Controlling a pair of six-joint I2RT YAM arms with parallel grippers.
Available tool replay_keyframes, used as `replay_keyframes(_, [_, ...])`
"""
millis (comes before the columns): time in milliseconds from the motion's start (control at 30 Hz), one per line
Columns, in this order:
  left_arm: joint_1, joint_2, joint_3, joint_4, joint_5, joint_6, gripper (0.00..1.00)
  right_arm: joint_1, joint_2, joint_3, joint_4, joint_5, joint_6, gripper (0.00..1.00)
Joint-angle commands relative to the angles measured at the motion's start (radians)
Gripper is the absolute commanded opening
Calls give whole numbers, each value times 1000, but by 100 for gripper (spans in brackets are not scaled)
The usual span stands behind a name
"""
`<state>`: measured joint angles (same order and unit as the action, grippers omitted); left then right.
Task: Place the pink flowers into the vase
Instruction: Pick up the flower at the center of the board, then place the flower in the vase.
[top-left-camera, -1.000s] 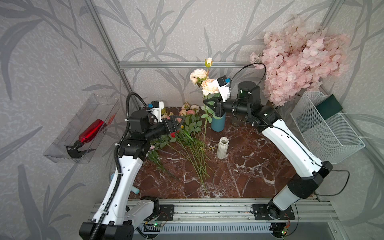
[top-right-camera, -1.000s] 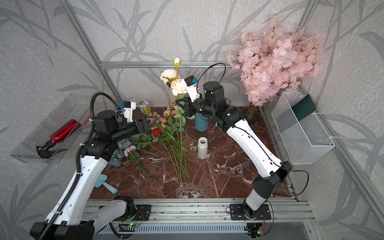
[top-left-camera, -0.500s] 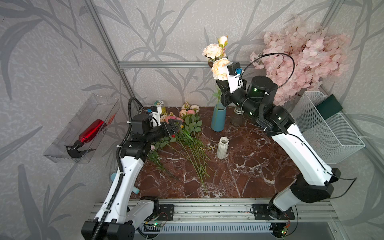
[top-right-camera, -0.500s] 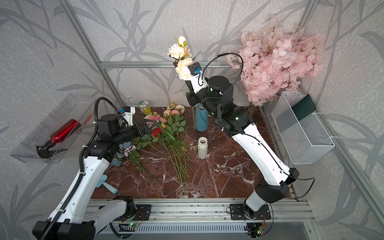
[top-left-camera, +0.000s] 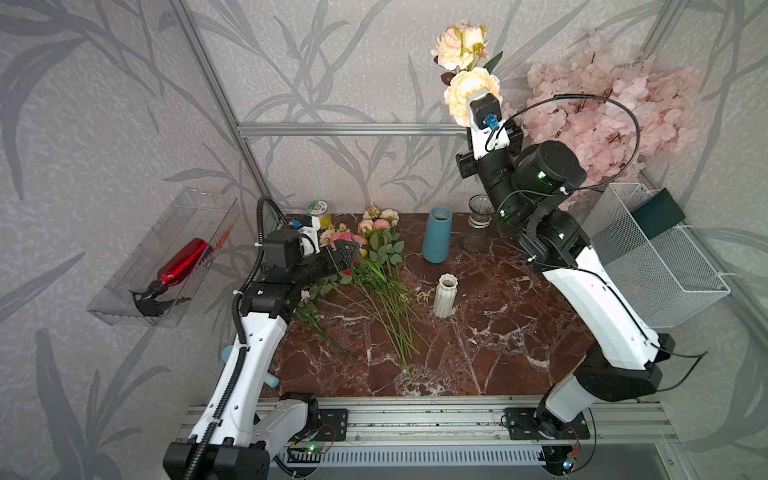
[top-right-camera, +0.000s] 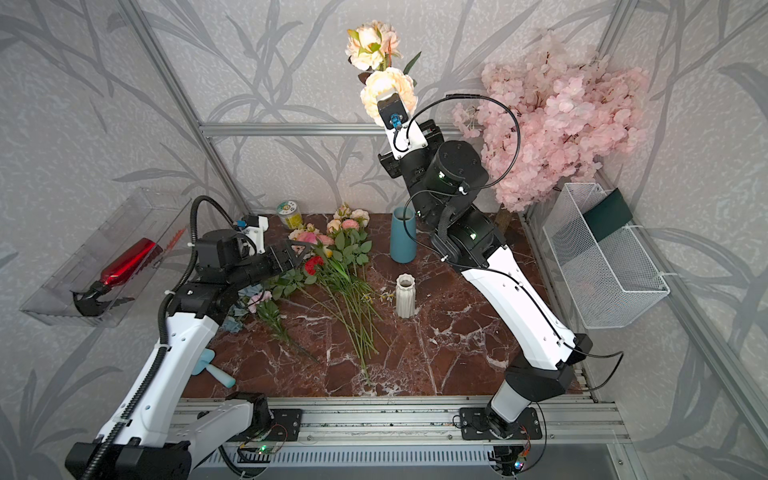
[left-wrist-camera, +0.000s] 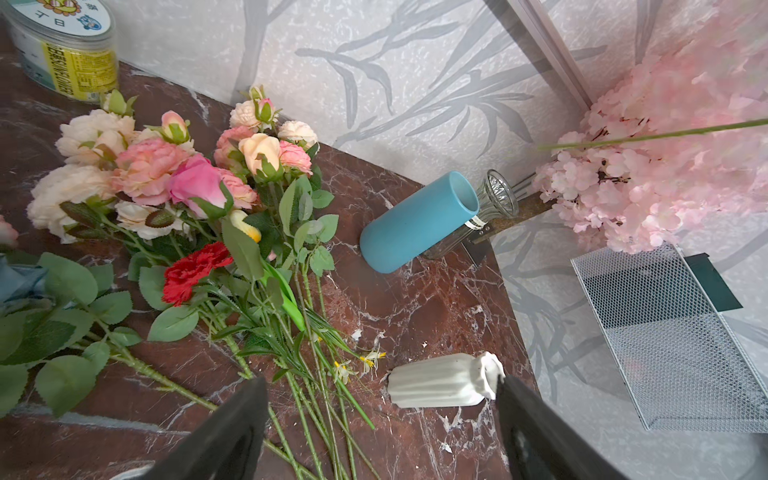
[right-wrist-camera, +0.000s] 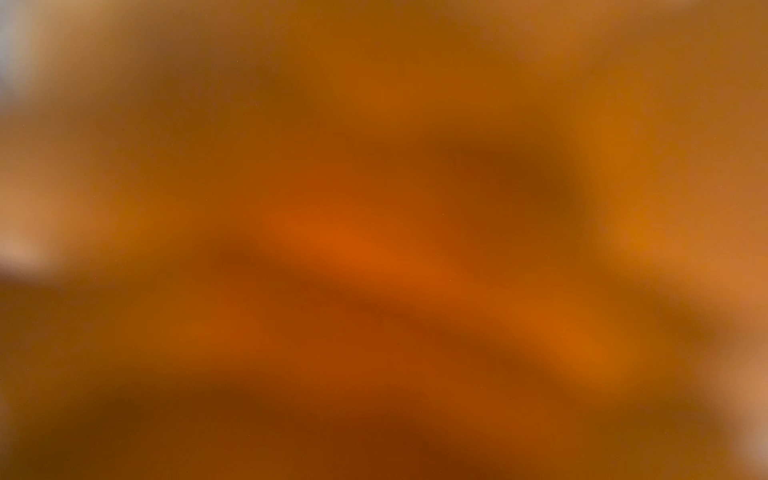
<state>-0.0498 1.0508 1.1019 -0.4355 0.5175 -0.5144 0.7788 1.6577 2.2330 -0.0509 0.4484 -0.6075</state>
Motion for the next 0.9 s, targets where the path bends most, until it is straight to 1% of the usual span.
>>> replay_keyframes(0, [7, 4, 6, -9, -16, 19, 87, -1, 39, 56, 86, 80, -129, 0])
replay_keyframes(133, [9, 5, 4, -5, -10, 16, 87, -10, 43, 92, 65, 85, -142, 0])
replay_keyframes(233, [11, 8, 3, -5, -11, 14, 87, -33, 43, 125, 19, 87, -117, 0])
replay_keyframes(333, [14, 8, 3, -5, -13, 13, 87, -84, 87, 193, -93, 72, -32, 0])
replay_keyframes(467, [17, 9, 1, -5, -14, 13, 87, -168, 113, 274, -239, 8, 115, 0])
replay_keyframes(633, [19, 8, -1, -8, -23, 13, 87, -233, 164, 368, -367, -34, 224, 0])
replay_keyframes(867, [24, 8, -2, -6, -24, 13, 87, -278, 163, 327, -405, -89, 319, 0])
